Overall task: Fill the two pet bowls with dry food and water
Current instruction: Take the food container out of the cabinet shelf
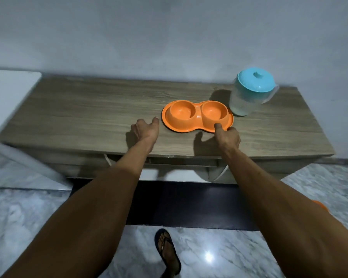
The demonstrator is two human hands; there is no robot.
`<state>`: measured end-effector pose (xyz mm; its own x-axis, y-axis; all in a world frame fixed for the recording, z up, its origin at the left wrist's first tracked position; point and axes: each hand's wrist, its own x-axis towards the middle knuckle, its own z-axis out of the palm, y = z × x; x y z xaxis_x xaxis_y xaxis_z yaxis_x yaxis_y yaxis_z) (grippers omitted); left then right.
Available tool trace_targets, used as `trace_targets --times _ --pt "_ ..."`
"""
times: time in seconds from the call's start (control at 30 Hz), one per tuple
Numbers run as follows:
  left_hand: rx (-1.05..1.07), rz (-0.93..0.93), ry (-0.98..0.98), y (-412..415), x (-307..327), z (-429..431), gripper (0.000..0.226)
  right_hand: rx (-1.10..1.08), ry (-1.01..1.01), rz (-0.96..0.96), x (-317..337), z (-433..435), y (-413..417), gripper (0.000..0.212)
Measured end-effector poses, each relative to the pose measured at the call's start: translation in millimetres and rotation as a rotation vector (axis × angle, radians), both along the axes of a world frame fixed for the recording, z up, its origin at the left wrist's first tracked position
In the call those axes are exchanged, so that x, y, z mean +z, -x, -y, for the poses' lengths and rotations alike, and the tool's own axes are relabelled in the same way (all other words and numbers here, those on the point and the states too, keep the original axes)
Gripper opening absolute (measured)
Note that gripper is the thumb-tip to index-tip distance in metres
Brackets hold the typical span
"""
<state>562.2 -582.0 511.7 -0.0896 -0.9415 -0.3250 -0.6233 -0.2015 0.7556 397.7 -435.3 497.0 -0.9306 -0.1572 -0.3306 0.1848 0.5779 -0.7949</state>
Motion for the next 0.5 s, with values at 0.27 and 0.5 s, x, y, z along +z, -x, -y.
trace_targets --times 0.27,0.5 --pt "0.115 -0.072 0.087 -95.9 5.4 -54.5 0.049 0.026 0.067 -0.001 -0.4 -59.1 -85.9 0.057" --pt "0.170 -0.084 0.021 -159.0 -29.2 -80.1 0.044 0.120 0.045 0.012 -33.5 -81.7 -144.0 0.045"
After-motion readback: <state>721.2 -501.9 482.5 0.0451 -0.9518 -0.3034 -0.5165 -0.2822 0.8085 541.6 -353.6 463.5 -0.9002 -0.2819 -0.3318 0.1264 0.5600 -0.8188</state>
